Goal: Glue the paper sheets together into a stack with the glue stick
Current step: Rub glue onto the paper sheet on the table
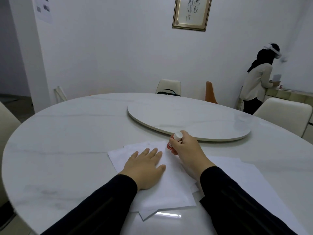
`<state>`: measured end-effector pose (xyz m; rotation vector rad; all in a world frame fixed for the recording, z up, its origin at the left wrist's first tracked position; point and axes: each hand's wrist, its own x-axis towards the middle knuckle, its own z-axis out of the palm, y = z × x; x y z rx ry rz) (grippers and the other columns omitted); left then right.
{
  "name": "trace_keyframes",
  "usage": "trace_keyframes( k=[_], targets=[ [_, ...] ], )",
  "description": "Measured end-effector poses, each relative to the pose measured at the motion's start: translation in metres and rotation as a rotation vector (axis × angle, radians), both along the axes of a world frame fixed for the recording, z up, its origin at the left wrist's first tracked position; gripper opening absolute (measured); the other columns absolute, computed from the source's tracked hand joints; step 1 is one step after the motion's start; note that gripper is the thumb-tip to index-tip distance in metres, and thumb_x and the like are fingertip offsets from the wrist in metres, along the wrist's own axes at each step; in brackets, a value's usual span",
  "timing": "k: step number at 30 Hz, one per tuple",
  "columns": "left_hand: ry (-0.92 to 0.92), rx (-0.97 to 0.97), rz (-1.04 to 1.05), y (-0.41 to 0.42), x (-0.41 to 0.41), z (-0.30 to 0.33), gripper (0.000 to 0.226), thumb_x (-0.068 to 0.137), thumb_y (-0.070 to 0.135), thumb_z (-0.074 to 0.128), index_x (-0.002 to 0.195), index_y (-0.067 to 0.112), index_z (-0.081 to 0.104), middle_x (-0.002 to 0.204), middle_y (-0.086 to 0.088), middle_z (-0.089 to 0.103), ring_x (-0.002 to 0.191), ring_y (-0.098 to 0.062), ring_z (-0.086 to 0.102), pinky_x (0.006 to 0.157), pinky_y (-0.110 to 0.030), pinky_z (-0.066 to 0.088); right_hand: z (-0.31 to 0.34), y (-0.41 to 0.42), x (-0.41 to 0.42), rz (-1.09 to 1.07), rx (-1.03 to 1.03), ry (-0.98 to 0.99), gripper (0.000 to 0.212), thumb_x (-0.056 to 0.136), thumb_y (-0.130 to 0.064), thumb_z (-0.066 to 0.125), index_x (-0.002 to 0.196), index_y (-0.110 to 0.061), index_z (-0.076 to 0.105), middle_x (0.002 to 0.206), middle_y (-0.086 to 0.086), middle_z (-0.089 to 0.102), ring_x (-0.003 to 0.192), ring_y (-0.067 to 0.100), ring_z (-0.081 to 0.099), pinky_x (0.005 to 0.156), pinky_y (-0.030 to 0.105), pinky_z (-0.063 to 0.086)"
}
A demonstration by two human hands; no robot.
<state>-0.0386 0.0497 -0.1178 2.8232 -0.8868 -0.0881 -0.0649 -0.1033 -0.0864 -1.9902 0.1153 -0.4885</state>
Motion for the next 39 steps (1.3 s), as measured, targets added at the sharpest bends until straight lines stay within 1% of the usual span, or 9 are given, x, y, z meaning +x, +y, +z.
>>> trace_keyframes(
  k=[4,8,12,17,19,26,30,34,39],
  targets=[
    [0.0,-0.006,0.003,0.0,-0.001,0.002,0.059,0.095,0.048,0.018,0.149,0.031,0.003,0.159,0.01,-0.001,0.146,-0.01,-0.004,0.117,-0.037,-0.004,0.003,-0.003,-0.004,0.056,-0.117,0.004,0.009,0.086,-0.023,0.055,0.083,-0.015,0.057,0.067,-0.01,0.068,0.056,0.002,0.056,0.056,0.019,0.045],
    [-0.008,-0.01,0.009,0.0,-0.003,0.001,0.059,0.094,0.048,0.018,0.149,0.03,0.005,0.159,0.01,-0.001,0.146,-0.011,-0.003,0.117,-0.037,-0.003,0.003,-0.006,-0.004,0.028,-0.164,-0.091,0.007,0.089,-0.024,0.053,0.086,-0.018,0.055,0.084,0.003,0.068,0.07,0.013,0.057,0.064,0.026,0.045],
    [-0.006,-0.006,0.009,0.001,-0.003,0.002,0.059,0.094,0.049,0.018,0.149,0.031,0.005,0.159,0.01,-0.001,0.146,-0.01,-0.003,0.117,-0.037,-0.003,0.004,-0.007,-0.004,-0.012,-0.114,-0.208,0.005,0.089,-0.026,0.054,0.085,-0.028,0.053,0.081,-0.005,0.065,0.069,0.002,0.056,0.061,0.012,0.044],
    [0.001,0.009,0.015,0.0,-0.003,0.003,0.059,0.094,0.049,0.019,0.149,0.031,0.005,0.159,0.011,-0.001,0.146,-0.011,-0.003,0.118,-0.038,-0.003,-0.003,-0.003,-0.007,0.099,-0.162,-0.047,0.005,0.086,-0.024,0.056,0.087,-0.02,0.057,0.087,0.008,0.07,0.077,0.026,0.061,0.069,0.037,0.05],
    [0.01,0.011,0.012,0.0,-0.003,0.003,0.059,0.094,0.049,0.019,0.149,0.032,0.004,0.159,0.011,-0.001,0.146,-0.011,-0.003,0.118,-0.038,-0.003,-0.001,-0.004,-0.01,0.098,-0.182,-0.044,0.005,0.085,-0.024,0.055,0.086,-0.019,0.057,0.085,0.006,0.071,0.078,0.026,0.062,0.071,0.04,0.051],
    [0.012,0.015,0.012,0.0,-0.002,0.003,0.06,0.094,0.049,0.018,0.149,0.031,0.004,0.159,0.011,-0.002,0.146,-0.011,-0.004,0.117,-0.037,-0.003,0.003,-0.009,-0.021,0.12,-0.236,-0.111,0.003,0.082,-0.03,0.053,0.083,-0.027,0.055,0.081,0.002,0.071,0.07,0.015,0.062,0.061,0.023,0.046],
    [0.012,0.03,0.019,0.0,-0.002,0.004,0.059,0.094,0.049,0.018,0.149,0.031,0.004,0.159,0.011,-0.002,0.146,-0.011,-0.003,0.117,-0.038,-0.003,0.0,-0.011,-0.03,0.154,-0.229,-0.05,0.003,0.082,-0.029,0.055,0.083,-0.028,0.057,0.082,-0.002,0.072,0.073,0.015,0.063,0.066,0.029,0.049],
    [0.022,0.028,0.022,0.0,-0.003,0.005,0.059,0.094,0.049,0.018,0.149,0.031,0.004,0.159,0.011,-0.003,0.146,-0.011,-0.003,0.117,-0.037,-0.003,0.003,-0.013,-0.043,0.174,-0.236,-0.034,0.004,0.081,-0.025,0.056,0.079,-0.022,0.057,0.072,-0.015,0.069,0.056,-0.003,0.052,0.054,0.01,0.039],
    [0.016,0.024,0.021,0.0,-0.002,0.004,0.059,0.094,0.05,0.018,0.149,0.031,0.003,0.159,0.011,-0.003,0.146,-0.01,-0.003,0.117,-0.037,-0.003,0.007,-0.01,-0.071,0.201,-0.292,-0.041,0.017,0.078,-0.029,0.055,0.076,-0.012,0.056,0.077,0.008,0.062,0.06,0.006,0.047,0.059,0.024,0.04]
  ],
)
